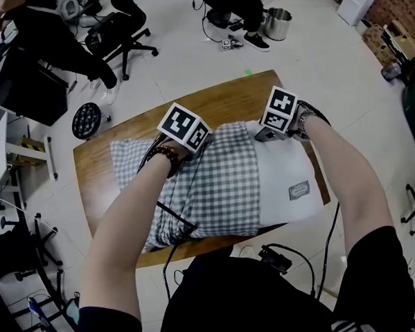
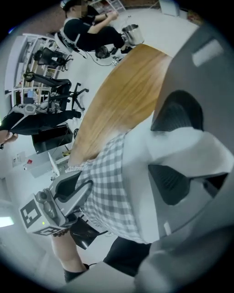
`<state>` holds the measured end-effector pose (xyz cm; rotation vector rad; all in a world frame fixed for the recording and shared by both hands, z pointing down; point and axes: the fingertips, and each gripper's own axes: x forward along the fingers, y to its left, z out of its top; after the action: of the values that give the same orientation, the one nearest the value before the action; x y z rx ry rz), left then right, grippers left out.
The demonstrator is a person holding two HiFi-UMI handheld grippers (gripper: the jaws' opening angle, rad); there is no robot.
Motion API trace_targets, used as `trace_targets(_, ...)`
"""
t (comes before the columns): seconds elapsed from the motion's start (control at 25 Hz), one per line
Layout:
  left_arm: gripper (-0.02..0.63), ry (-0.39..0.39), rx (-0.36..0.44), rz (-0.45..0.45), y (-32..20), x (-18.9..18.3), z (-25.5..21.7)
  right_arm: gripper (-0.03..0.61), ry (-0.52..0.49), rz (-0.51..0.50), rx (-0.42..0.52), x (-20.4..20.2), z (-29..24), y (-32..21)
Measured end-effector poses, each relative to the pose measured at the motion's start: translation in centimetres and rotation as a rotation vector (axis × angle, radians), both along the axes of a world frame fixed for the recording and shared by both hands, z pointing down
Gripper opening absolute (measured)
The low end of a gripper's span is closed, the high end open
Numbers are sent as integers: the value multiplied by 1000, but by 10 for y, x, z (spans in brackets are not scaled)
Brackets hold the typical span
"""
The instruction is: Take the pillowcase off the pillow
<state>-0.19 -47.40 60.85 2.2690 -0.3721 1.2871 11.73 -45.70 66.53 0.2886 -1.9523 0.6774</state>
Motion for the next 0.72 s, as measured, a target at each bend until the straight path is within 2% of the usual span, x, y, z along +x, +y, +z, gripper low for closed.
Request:
trace_targets(0.08,40,-18,25,-3,-5,-6,0,154,-2,2,-39,-5,6,5)
trace_targets(0.16,16,-24,41,-21,-7,-11,1,36,6,-4,-34,-7,8,9)
trace_targets(0.2,14,-25,49,-37,-8,-14,0,20,15,-3,-16,-6,7,9)
trace_targets(0.48,9,-64,107,-172,-25,-52,-9,11,57,116,159,26,-38,-1)
trace_targets(0.72,9,-82,127,-274,-27,-93,-22,11,124,175,240,53,-63,10)
